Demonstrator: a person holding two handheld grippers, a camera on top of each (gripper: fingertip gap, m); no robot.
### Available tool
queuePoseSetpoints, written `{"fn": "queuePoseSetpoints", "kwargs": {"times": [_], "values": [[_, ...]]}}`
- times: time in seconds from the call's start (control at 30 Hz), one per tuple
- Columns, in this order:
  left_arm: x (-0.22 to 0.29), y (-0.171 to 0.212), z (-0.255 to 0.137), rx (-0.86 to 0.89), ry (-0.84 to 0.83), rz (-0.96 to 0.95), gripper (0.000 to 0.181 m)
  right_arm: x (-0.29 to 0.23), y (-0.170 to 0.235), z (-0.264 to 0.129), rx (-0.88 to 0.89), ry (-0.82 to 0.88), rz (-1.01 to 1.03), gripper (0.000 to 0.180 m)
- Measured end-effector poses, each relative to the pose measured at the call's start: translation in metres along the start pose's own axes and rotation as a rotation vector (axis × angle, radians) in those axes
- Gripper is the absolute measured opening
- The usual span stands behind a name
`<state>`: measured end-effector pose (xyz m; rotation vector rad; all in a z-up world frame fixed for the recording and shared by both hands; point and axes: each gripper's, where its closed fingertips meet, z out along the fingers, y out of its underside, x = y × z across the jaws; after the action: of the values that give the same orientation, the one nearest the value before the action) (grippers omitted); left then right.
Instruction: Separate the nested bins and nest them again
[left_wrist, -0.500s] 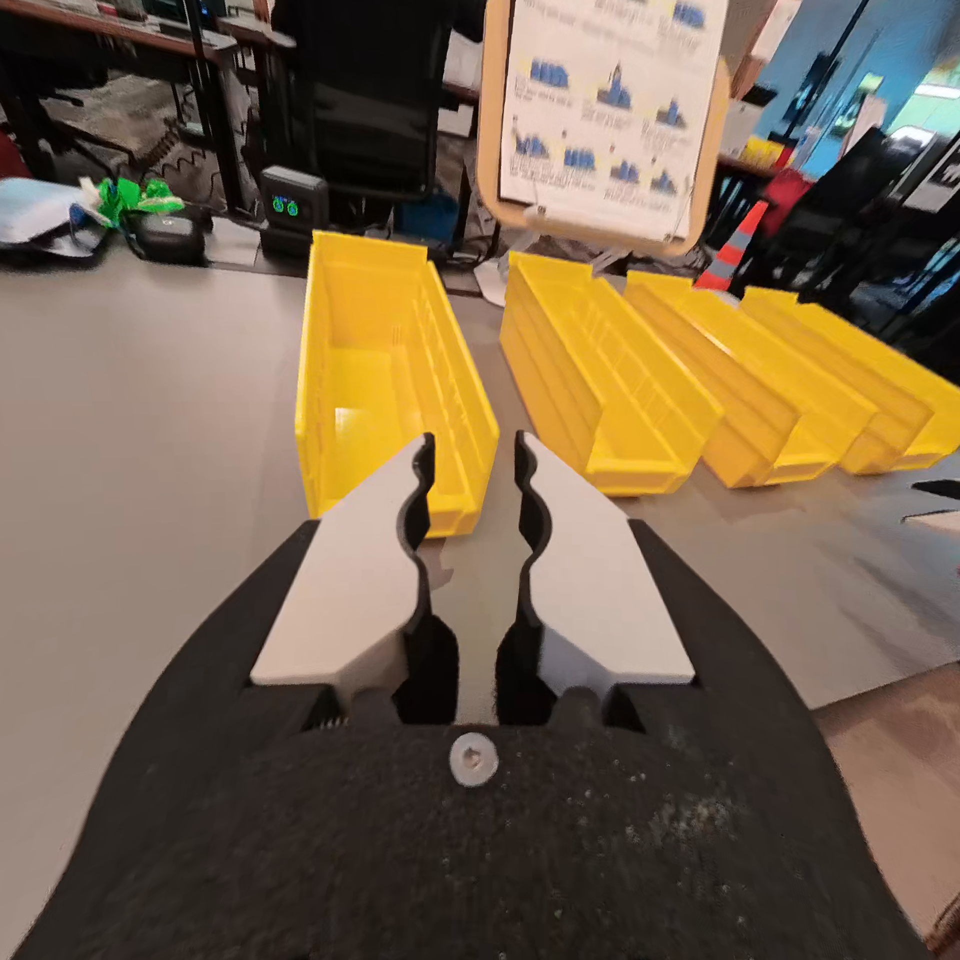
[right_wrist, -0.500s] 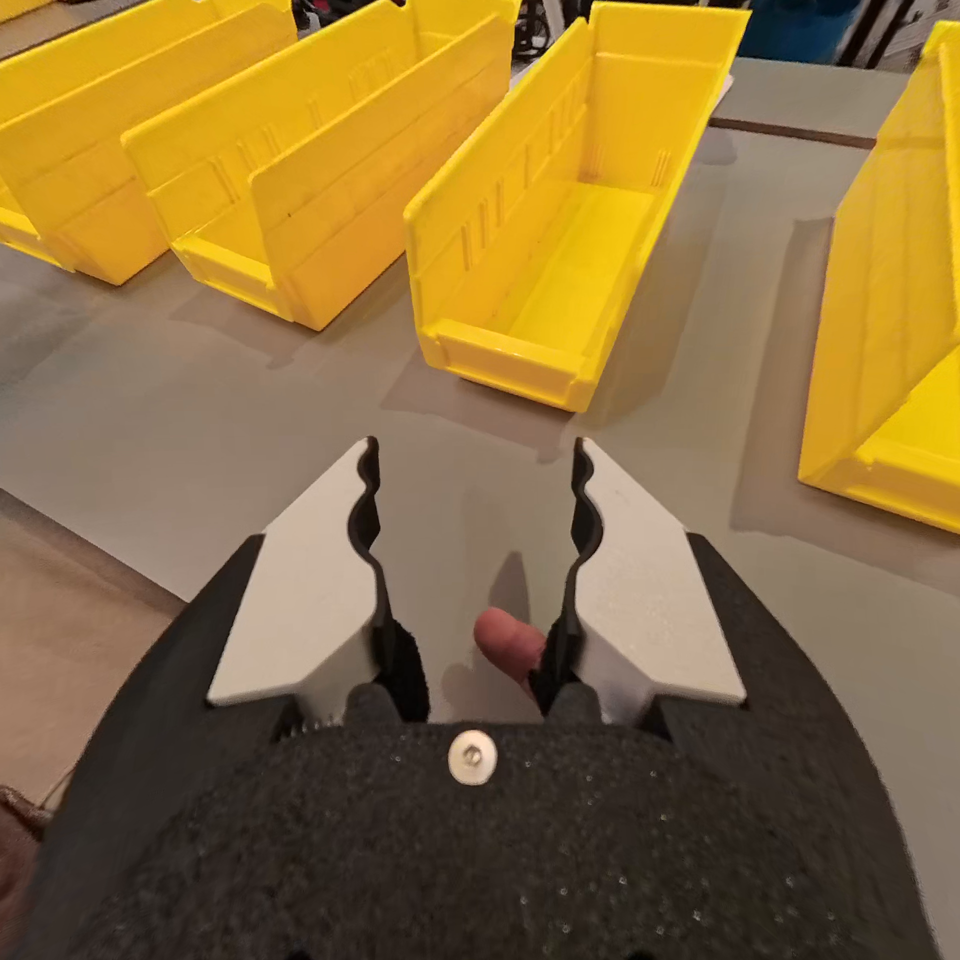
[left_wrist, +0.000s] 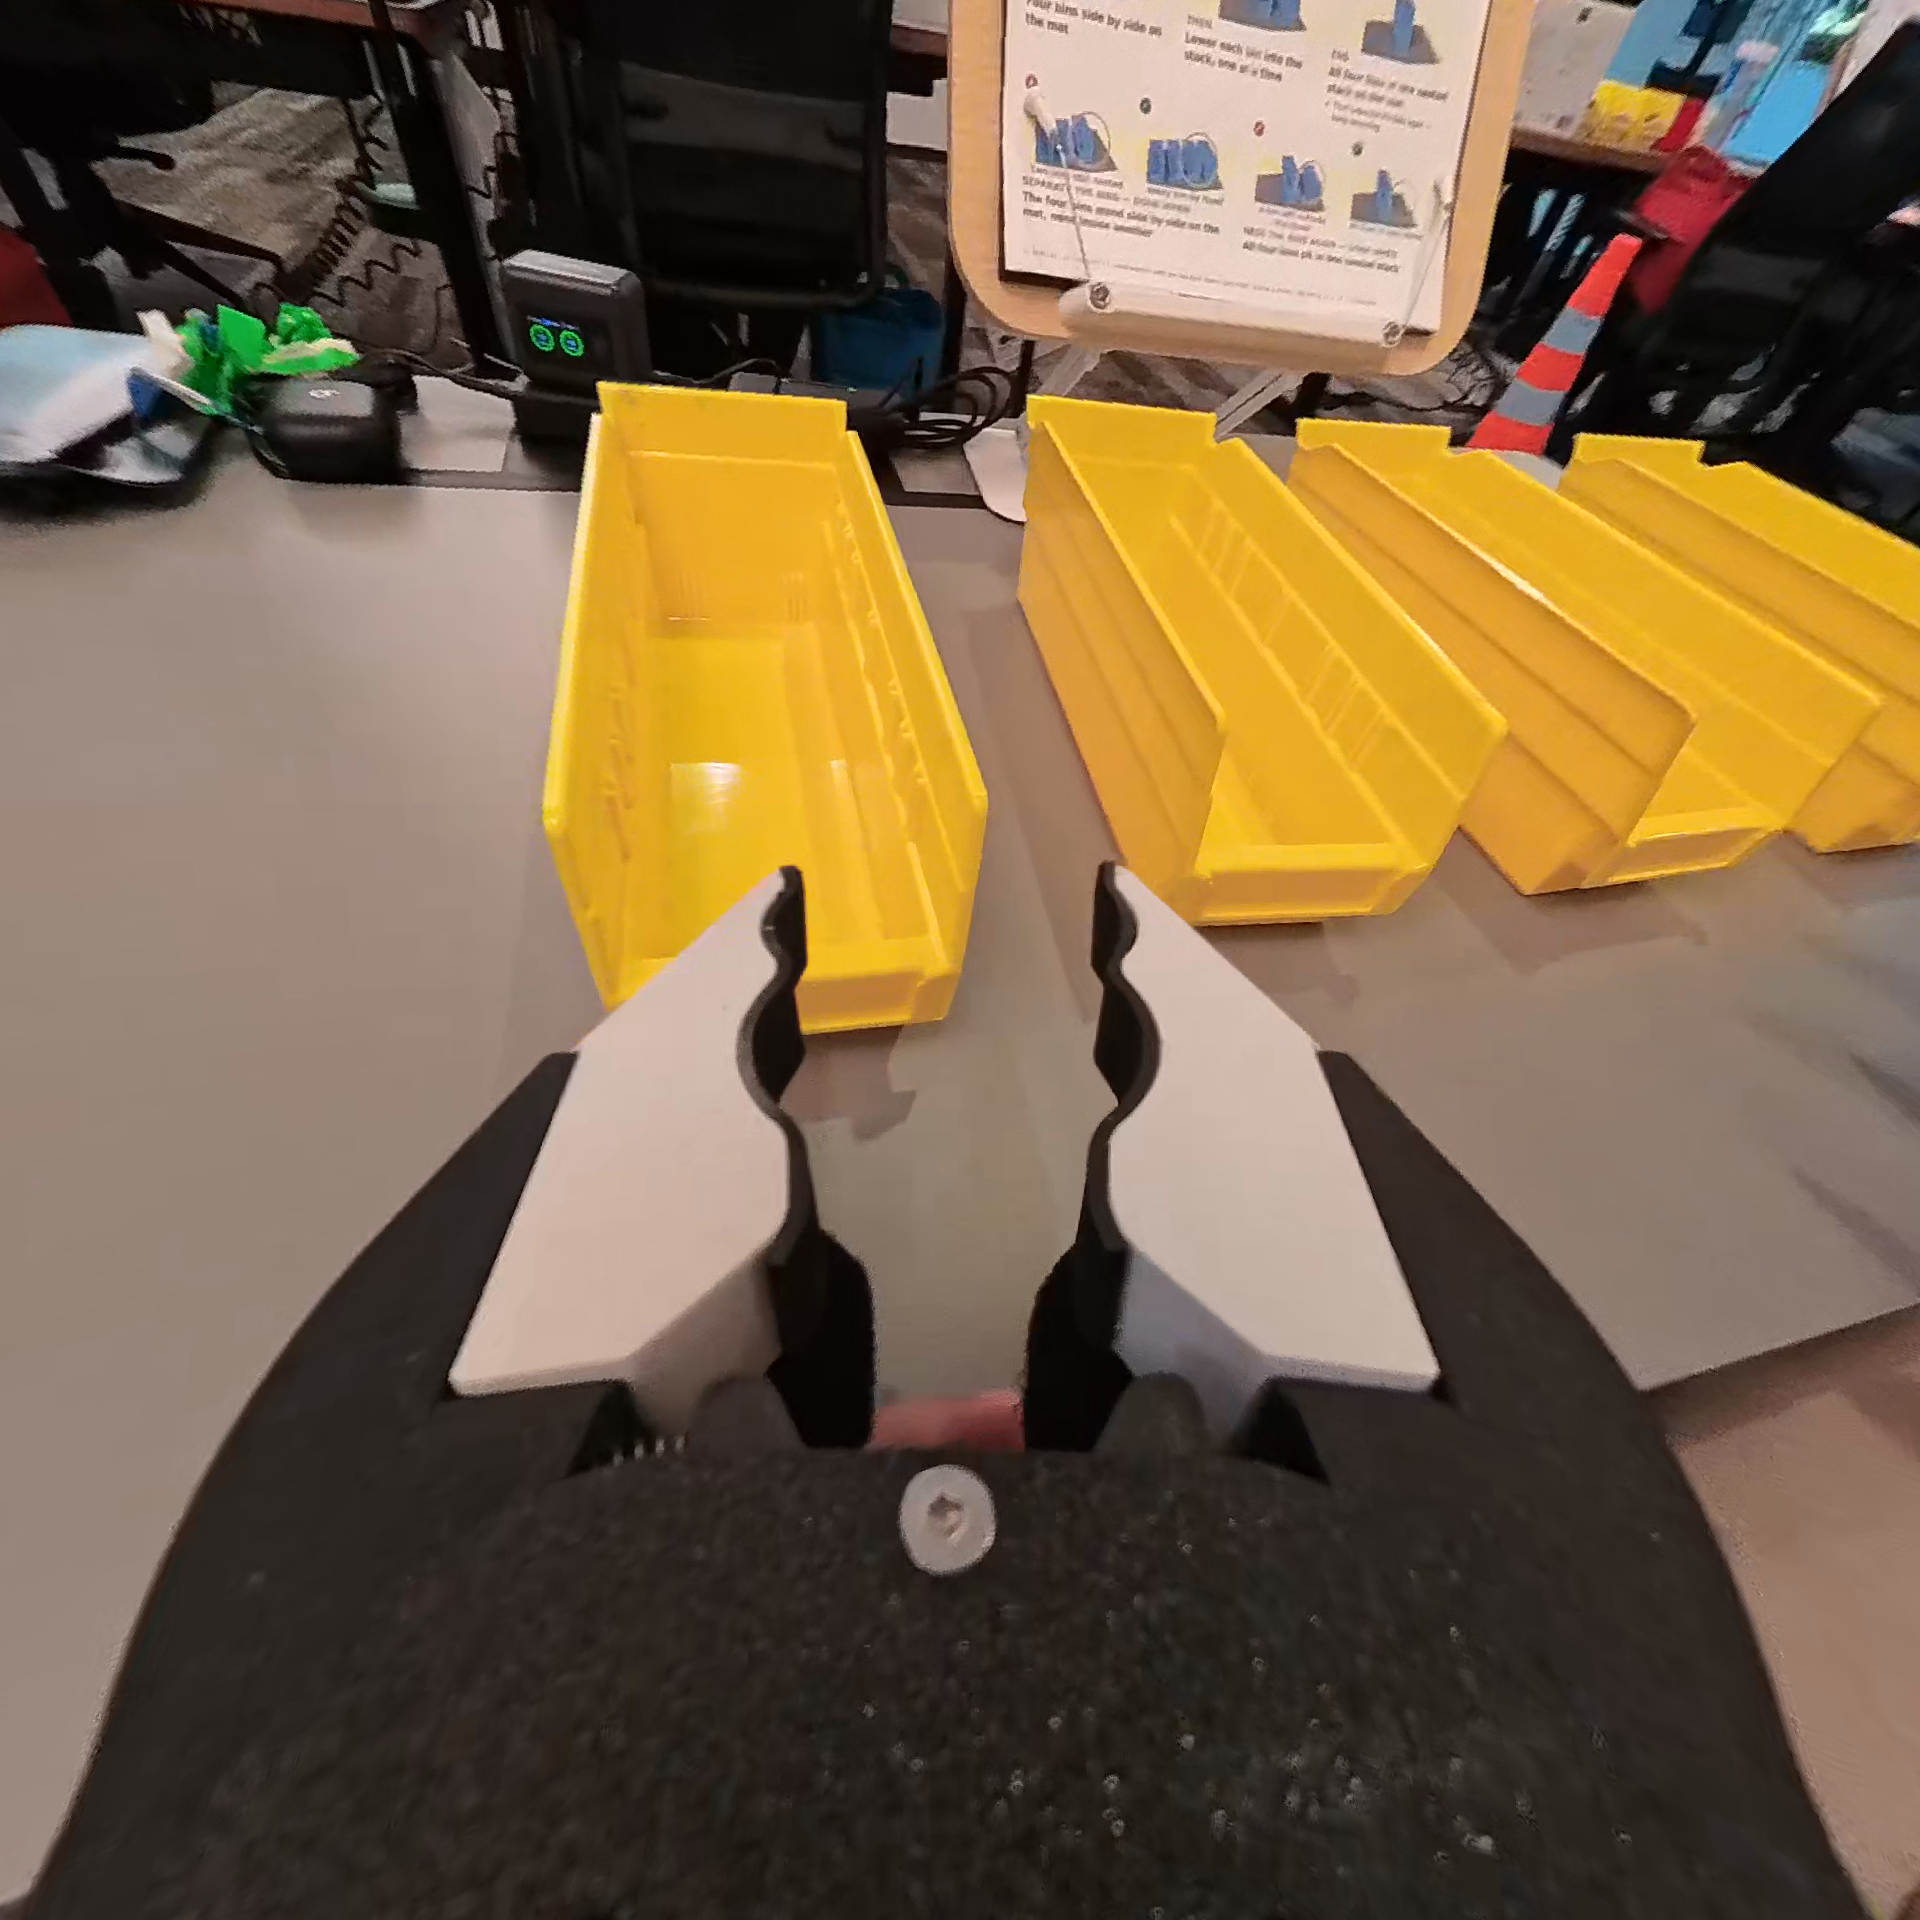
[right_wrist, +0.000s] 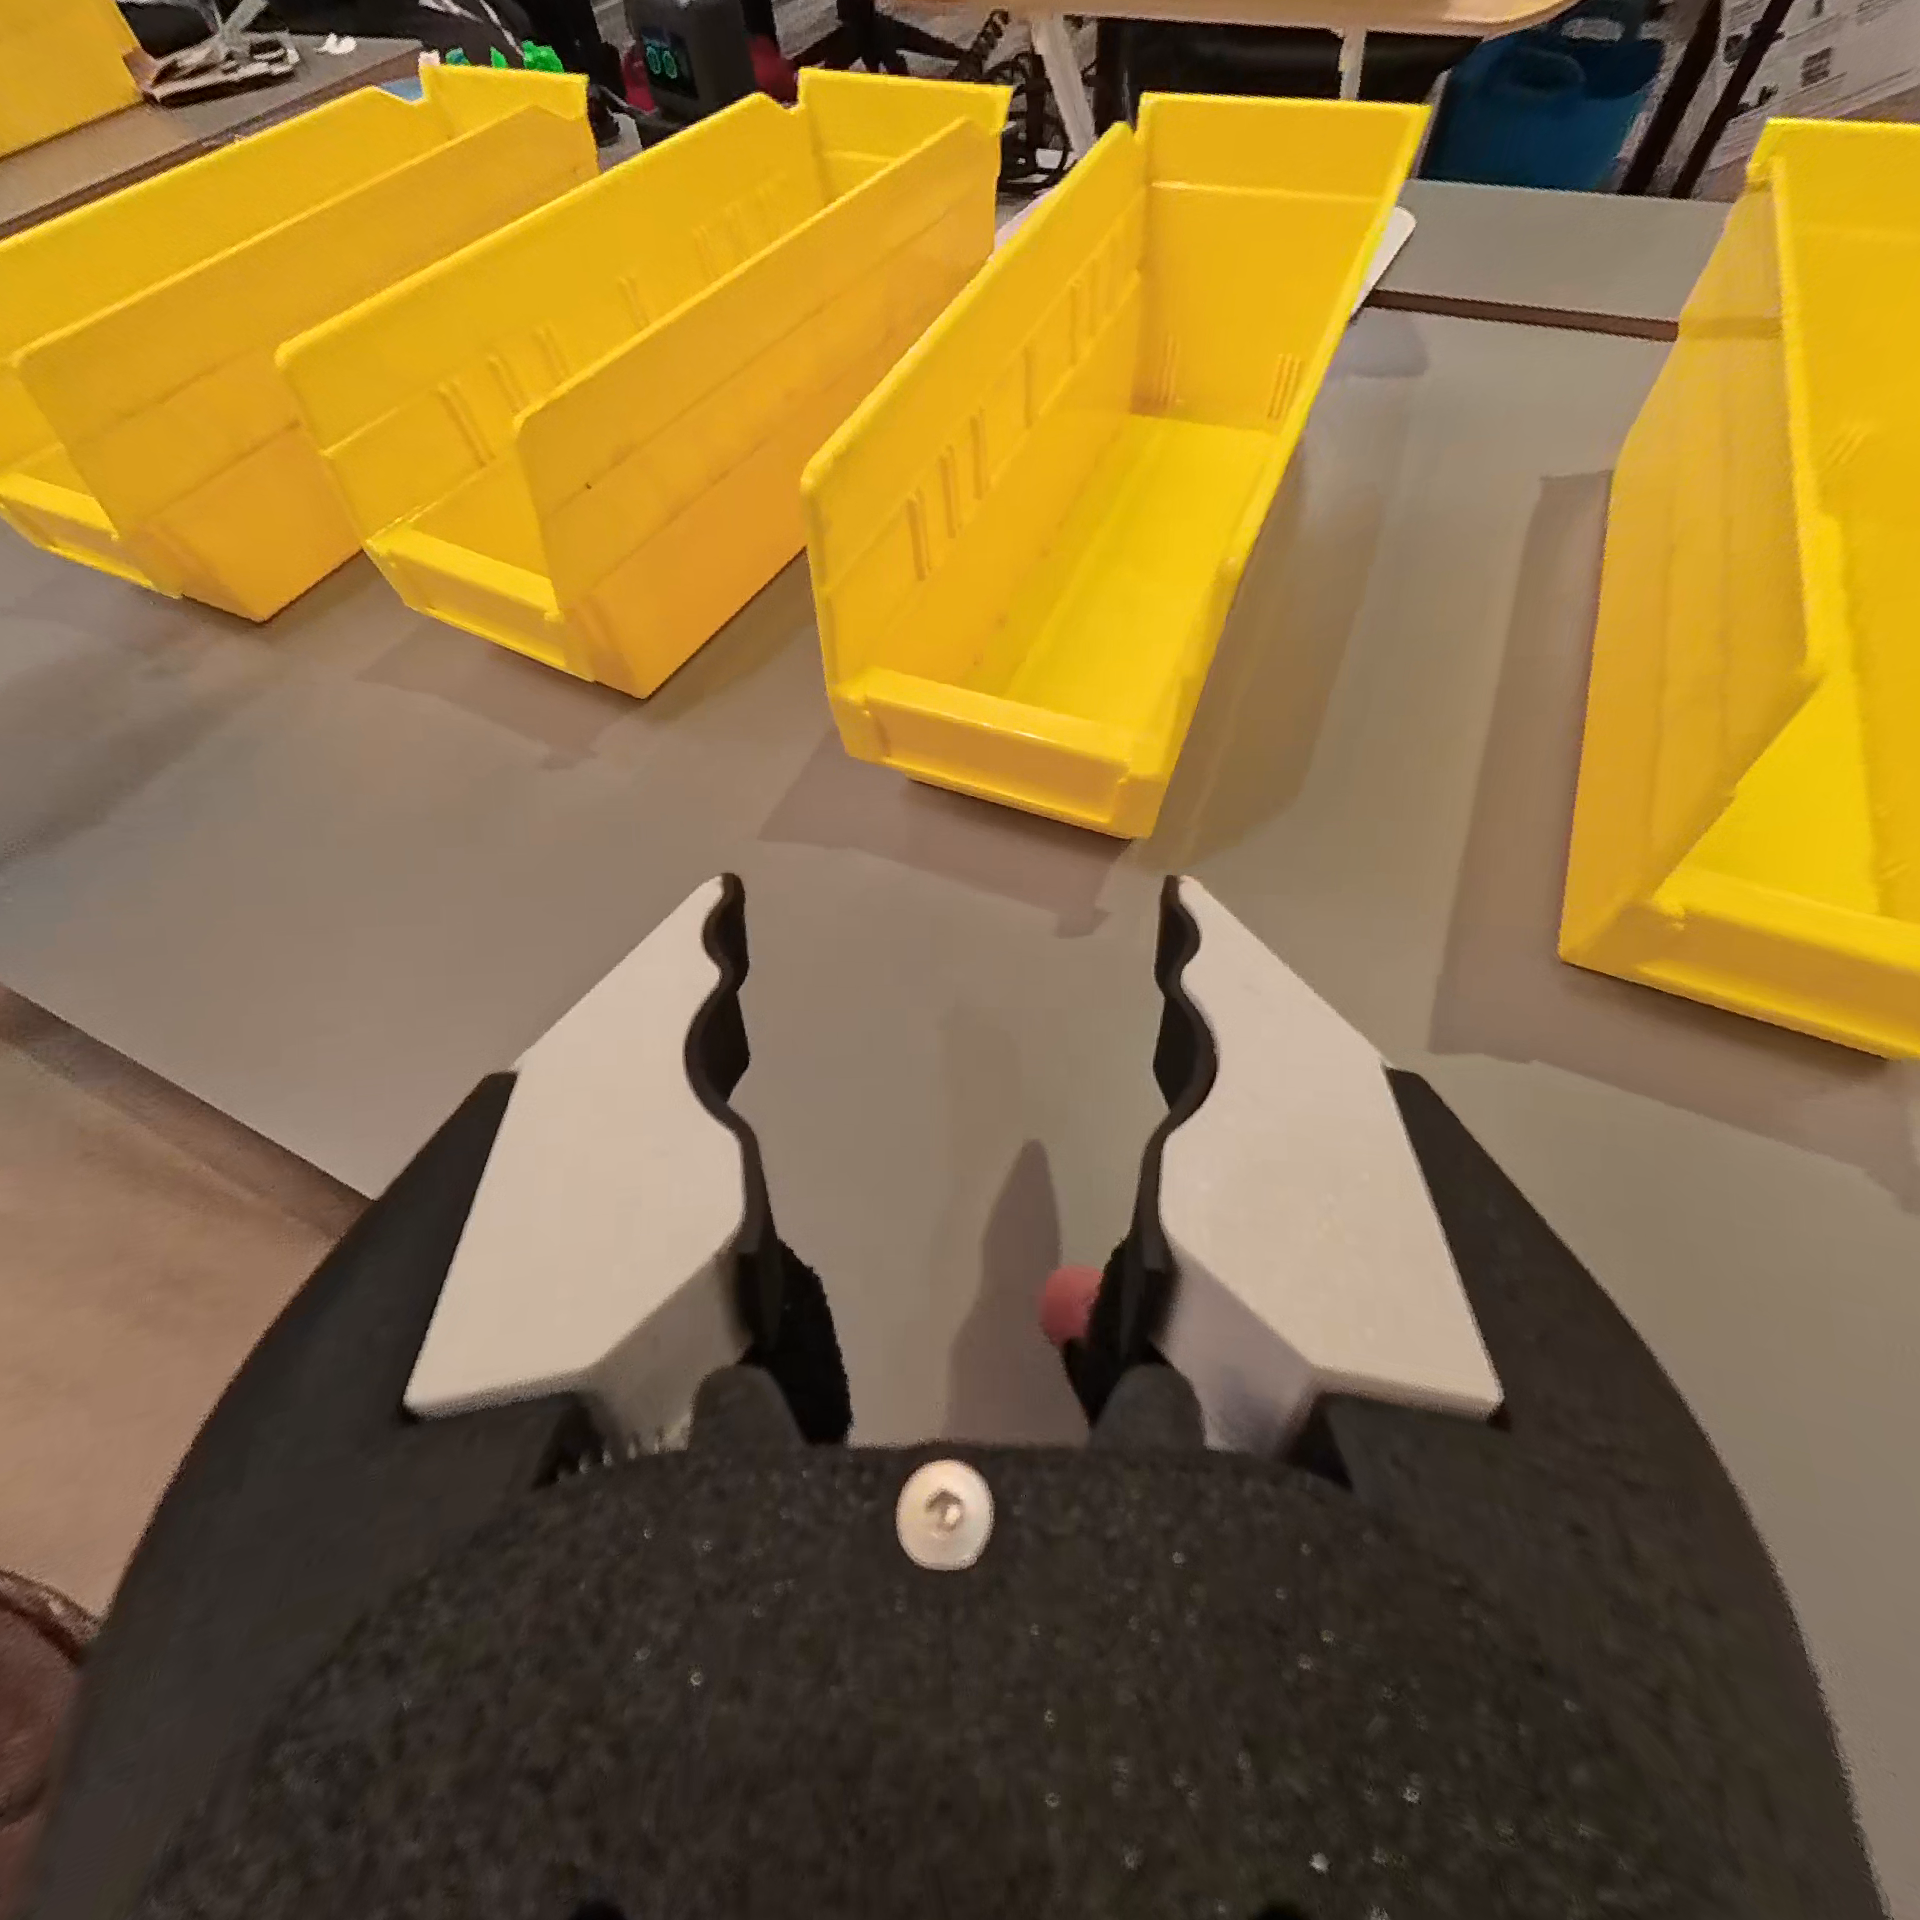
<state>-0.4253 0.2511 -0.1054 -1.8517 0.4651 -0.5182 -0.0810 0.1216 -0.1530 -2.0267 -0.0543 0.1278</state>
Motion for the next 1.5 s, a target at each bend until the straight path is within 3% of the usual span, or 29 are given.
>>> {"fn": "queuePoseSetpoints", "kwargs": {"times": [0.2, 0.37, 0.47, 0.67, 0.9, 1.13, 1.3, 1.5], "values": [[0.002, -0.007, 0.002, -0.046, -0.025, 0.089, 0.049, -0.005, 0.000, 0.002, -0.002, -0.023, 0.019, 0.079], [0.009, -0.053, 0.013, -0.045, -0.012, 0.175, 0.056, -0.004, 0.001, 0.003, -0.002, -0.029, 0.026, 0.077], [0.015, -0.097, 0.029, -0.060, 0.022, 0.193, 0.079, -0.001, 0.002, 0.004, -0.010, -0.036, 0.049, 0.077], [0.003, -0.131, 0.095, -0.382, 0.030, 0.180, 0.106, 0.001, -0.002, -0.002, 0.014, -0.047, 0.081, 0.075], [-0.048, -0.082, 0.163, -0.846, -0.136, 0.063, 0.128, -0.012, 0.002, -0.002, -0.007, -0.087, 0.069, 0.074], [-0.061, -0.016, 0.176, -1.107, -0.268, -0.107, 0.141, -0.005, 0.008, -0.001, -0.036, -0.052, 0.003, 0.074], [-0.077, 0.001, 0.167, -1.191, -0.389, 0.008, 0.125, 0.004, 0.006, -0.004, -0.025, -0.040, 0.030, 0.071], [-0.088, -0.001, 0.163, -1.241, -0.415, 0.076, 0.105, 0.003, 0.004, -0.005, -0.016, -0.047, 0.043, 0.068]]}}
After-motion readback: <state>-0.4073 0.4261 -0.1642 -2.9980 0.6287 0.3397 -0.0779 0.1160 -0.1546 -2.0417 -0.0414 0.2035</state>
